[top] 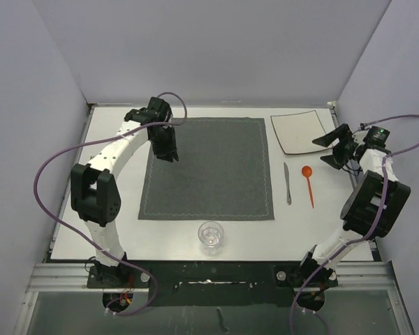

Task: Set the dinner table for one person
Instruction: Flatten out the napkin at the center of the board, then pick up the plate at the center of the board.

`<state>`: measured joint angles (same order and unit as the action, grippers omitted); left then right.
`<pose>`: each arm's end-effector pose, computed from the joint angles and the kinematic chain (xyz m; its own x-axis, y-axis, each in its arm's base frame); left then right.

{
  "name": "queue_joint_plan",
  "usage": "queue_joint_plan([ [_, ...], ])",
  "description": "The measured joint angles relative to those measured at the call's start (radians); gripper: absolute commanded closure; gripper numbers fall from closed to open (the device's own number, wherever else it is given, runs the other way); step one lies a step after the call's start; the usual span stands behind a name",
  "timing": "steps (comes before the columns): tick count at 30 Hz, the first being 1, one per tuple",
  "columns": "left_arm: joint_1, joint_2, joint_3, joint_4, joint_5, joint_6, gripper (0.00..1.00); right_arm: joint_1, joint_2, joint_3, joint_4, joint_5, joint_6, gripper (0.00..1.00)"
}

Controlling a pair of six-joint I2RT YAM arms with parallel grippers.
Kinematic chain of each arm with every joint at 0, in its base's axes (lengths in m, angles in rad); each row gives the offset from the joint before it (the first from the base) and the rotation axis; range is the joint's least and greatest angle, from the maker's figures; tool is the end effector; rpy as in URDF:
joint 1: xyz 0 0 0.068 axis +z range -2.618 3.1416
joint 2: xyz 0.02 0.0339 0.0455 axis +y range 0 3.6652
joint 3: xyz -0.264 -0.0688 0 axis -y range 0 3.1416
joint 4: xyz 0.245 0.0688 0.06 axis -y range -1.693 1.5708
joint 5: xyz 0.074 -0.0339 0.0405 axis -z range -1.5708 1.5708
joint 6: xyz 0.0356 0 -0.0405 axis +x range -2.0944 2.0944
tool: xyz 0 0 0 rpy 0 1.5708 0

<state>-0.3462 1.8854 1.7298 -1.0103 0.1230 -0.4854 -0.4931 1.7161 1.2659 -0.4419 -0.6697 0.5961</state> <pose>0.3711 -0.1385 0.2854 -0.9431 -0.1521 -0.2958 -0.0653 0.9567 -0.2835 0.3354 -0.1552 0.2428 -0.5518 0.7962 -0.2482 0.4080 0.5173 0.7523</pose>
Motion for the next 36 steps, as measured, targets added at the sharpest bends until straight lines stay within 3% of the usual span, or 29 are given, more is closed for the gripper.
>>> queue_joint_plan([
  [8, 0.000, -0.027, -0.059, 0.018, 0.017, 0.013, 0.76, -0.104, 0.126, -0.100, 0.241, -0.127, 0.101, 0.24],
  [12, 0.001, -0.047, -0.065, 0.026, 0.021, 0.024, 0.76, -0.115, 0.145, -0.106, 0.258, -0.129, 0.099, 0.29],
  [20, 0.001, -0.051, -0.065, 0.039, 0.042, 0.039, 0.76, -0.135, 0.175, -0.083, 0.250, -0.127, 0.091, 0.23],
  [36, 0.031, -0.051, -0.072, 0.051, 0.068, 0.053, 0.76, -0.139, 0.357, 0.006, 0.345, -0.137, 0.121, 0.25],
])
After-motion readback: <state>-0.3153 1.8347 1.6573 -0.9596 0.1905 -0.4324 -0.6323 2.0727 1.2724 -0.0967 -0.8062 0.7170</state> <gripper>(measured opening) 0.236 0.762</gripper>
